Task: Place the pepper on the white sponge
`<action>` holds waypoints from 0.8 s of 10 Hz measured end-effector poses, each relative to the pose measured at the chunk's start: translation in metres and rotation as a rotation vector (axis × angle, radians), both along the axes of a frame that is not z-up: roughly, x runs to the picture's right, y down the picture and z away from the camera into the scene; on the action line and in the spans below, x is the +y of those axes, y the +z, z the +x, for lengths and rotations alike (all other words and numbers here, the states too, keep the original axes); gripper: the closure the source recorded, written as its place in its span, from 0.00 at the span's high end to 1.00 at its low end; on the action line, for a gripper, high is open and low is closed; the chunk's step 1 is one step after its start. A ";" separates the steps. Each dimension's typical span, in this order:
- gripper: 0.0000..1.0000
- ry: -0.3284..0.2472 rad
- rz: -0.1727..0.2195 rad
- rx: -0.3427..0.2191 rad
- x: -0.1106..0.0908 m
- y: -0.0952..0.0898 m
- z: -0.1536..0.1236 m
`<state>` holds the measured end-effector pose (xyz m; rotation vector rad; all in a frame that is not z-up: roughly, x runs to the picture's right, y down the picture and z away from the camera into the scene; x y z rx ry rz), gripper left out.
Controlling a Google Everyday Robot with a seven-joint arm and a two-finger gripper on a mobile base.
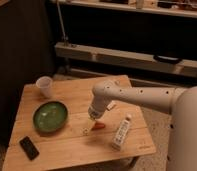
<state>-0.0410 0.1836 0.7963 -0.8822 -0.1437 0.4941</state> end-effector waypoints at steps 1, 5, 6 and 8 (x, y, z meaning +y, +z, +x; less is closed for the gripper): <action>0.80 -0.001 0.012 0.003 0.001 0.002 -0.001; 0.80 -0.029 0.047 0.010 0.009 0.013 -0.011; 0.80 -0.038 0.052 0.013 0.011 0.015 -0.013; 0.80 -0.058 0.056 0.017 0.017 0.018 -0.016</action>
